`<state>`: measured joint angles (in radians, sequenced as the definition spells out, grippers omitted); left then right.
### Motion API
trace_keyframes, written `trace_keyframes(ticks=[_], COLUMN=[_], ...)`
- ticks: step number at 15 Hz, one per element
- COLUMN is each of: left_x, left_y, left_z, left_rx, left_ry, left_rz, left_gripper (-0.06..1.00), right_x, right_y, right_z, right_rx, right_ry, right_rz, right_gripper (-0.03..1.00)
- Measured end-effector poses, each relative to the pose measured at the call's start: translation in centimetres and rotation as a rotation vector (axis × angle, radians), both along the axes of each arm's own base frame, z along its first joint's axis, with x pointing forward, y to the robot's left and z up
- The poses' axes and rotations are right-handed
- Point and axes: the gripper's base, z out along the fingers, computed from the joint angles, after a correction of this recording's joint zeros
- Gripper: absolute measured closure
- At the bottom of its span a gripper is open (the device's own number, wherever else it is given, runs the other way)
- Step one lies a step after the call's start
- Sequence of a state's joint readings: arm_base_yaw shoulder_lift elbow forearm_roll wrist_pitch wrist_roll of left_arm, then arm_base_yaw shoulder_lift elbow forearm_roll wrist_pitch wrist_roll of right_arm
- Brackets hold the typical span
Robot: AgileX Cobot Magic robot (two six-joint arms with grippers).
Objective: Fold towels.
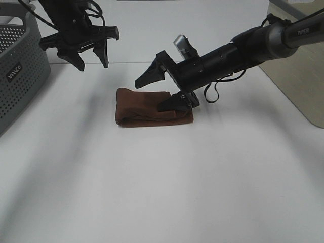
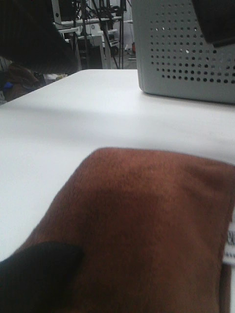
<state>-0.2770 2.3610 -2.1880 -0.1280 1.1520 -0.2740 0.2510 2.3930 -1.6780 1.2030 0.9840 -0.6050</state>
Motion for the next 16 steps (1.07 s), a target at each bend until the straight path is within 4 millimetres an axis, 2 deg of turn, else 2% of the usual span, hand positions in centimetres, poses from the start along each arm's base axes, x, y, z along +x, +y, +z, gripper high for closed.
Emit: trace_keyframes(ticks=[3, 5, 7, 8, 12, 13, 14, 16], left_x=[-0.1, -0.3, -0.5, -0.6, -2.3, -3.1, -3.4, -5.5], left_y=[0.0, 0.1, 0.2, 0.4, 0.7, 0.5, 0.4, 0.3], left_z=[0.0, 0.0, 0.0, 1.0, 7.5, 9.3, 10.0, 12.6], left_rx=[0.006, 0.014, 0.028, 0.047, 0.072, 0.069, 0.071, 0.103], left_ry=[0.006, 0.029, 0.043, 0.018, -0.126, -0.165, -0.181, -0.228], left_rz=[-0.001, -0.009, -0.021, -0.034, -0.068, -0.080, -0.087, -0.113], left_gripper=[0.36, 0.36, 0.36, 0.36, 0.36, 0.36, 0.36, 0.36], right_x=[0.8, 0.6, 0.3, 0.0, -1.9, -2.5, -2.7, -3.9], right_y=[-3.0, -4.0, -4.4, -4.7, -5.9, -6.2, -6.4, -7.1], right_z=[-0.3, -0.1, 1.3, 3.9, 10.6, 12.0, 12.5, 14.9], right_rx=[-0.034, -0.087, -0.147, -0.195, -0.295, -0.324, -0.342, -0.411], right_ry=[0.000, -0.015, -0.049, -0.102, -0.175, -0.167, -0.165, -0.163], right_rz=[-0.025, 0.019, 0.061, 0.087, 0.127, 0.120, 0.117, 0.110], right_gripper=[0.09, 0.09, 0.09, 0.09, 0.09, 0.09, 0.09, 0.09])
